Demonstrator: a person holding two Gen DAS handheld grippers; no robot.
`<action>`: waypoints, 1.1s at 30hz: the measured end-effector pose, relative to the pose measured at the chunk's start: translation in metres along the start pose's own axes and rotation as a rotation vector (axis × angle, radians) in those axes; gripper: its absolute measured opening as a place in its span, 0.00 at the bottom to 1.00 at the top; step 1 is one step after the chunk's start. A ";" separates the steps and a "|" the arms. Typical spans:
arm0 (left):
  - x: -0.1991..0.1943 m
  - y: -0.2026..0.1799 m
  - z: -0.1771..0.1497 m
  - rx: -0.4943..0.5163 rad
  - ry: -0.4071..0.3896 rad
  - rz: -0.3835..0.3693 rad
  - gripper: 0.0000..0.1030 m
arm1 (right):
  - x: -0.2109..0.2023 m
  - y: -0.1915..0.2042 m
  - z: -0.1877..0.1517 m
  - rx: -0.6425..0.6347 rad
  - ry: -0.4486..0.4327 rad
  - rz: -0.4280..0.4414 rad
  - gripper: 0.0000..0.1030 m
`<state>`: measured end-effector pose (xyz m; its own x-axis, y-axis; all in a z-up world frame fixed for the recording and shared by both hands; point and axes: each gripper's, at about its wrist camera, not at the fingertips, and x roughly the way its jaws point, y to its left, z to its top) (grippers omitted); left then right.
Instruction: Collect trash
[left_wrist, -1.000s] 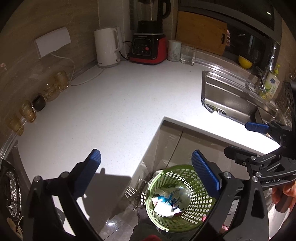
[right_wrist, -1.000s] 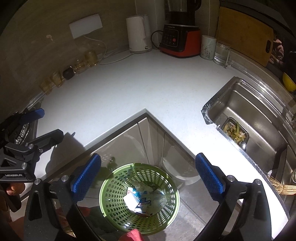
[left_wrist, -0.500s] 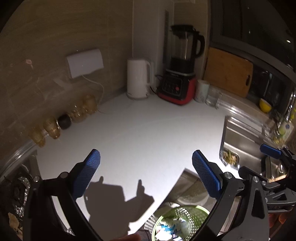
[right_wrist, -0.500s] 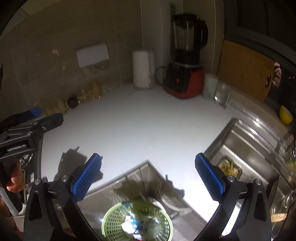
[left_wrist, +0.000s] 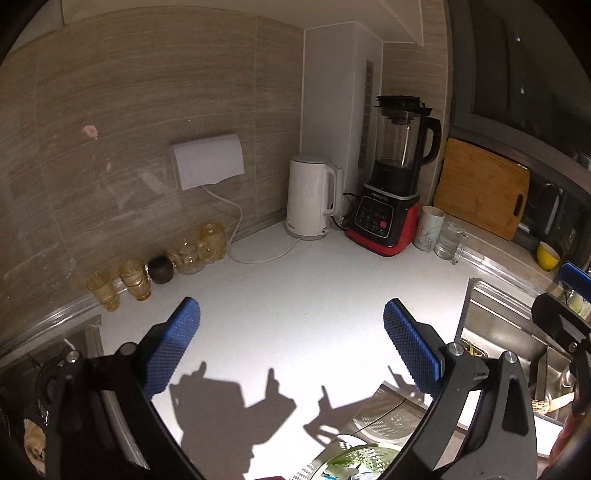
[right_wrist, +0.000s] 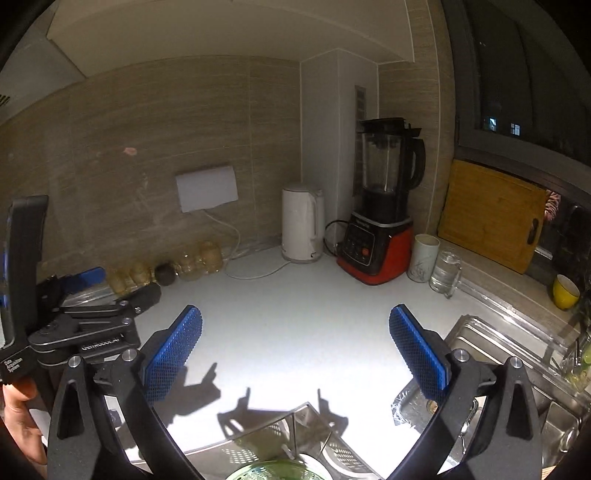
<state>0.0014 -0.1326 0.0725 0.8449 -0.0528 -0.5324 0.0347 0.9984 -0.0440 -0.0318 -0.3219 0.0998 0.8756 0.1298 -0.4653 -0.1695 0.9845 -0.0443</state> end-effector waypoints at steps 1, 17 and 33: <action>0.000 0.000 0.000 0.000 0.003 0.006 0.92 | 0.001 0.000 0.000 -0.004 0.003 0.001 0.98; 0.005 -0.002 -0.005 -0.008 0.020 0.023 0.92 | 0.007 -0.007 -0.004 0.008 0.031 0.004 0.98; 0.011 -0.002 -0.006 0.012 0.025 0.013 0.92 | 0.006 -0.009 -0.009 0.019 0.037 0.006 0.98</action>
<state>0.0074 -0.1349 0.0615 0.8316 -0.0398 -0.5540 0.0300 0.9992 -0.0267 -0.0291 -0.3310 0.0898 0.8571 0.1314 -0.4981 -0.1655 0.9859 -0.0248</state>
